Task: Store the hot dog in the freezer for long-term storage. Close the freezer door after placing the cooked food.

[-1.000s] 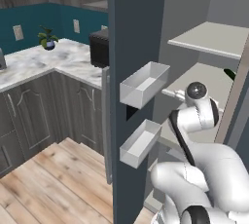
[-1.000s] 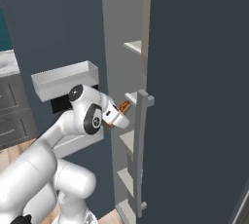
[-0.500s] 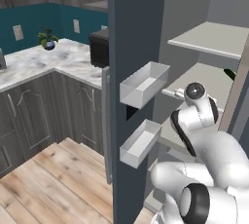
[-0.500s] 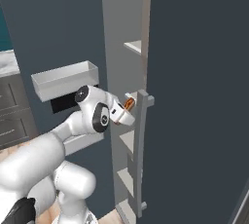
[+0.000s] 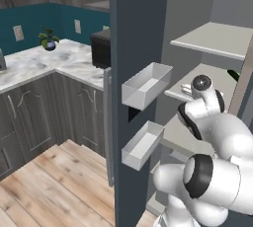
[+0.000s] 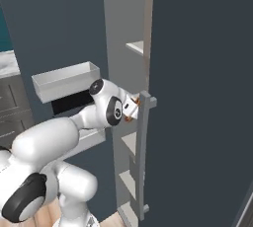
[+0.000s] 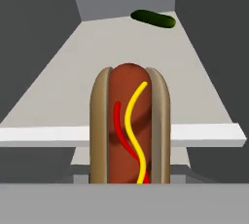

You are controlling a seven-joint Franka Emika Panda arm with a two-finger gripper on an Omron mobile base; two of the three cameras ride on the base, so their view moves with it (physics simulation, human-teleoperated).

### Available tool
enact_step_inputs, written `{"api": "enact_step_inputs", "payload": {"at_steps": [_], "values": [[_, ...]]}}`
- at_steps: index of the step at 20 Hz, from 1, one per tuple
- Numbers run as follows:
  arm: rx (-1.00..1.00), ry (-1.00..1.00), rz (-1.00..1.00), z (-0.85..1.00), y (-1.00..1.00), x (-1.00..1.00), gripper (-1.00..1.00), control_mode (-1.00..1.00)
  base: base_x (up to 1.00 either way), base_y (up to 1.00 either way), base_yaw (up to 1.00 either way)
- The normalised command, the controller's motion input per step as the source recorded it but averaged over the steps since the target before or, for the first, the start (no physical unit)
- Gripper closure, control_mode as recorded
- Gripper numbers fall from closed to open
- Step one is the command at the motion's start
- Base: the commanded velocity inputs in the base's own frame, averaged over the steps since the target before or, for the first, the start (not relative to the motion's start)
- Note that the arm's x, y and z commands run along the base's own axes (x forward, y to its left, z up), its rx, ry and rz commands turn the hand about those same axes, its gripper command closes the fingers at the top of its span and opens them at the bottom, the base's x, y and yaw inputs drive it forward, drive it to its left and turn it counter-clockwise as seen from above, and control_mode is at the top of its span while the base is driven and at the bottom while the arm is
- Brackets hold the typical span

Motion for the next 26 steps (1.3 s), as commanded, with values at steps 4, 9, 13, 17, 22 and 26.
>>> {"api": "enact_step_inputs", "payload": {"at_steps": [4, 9, 13, 17, 22, 26], "values": [[0.0, 0.0, 0.0, 0.0, -0.21, 0.36, 1.0, -1.0, 0.0, 0.0, 0.0], [0.0, 0.0, 0.0, 0.0, -0.26, 0.33, 1.0, -1.0, 0.0, 0.0, 0.0], [0.0, 0.0, 0.0, 0.0, -0.29, 0.34, 1.0, -1.0, 0.0, 0.0, 0.0], [0.0, 0.0, 0.0, 0.0, -0.4, 0.24, 1.0, -1.0, 0.0, 0.0, 0.0], [0.0, 0.0, 0.01, 0.0, -0.07, 0.18, 1.0, -1.0, 0.0, 0.0, 0.0], [0.0, 0.0, 0.01, 0.0, -0.02, 0.3, 1.0, -1.0, 0.0, 0.0, 0.0]]}}
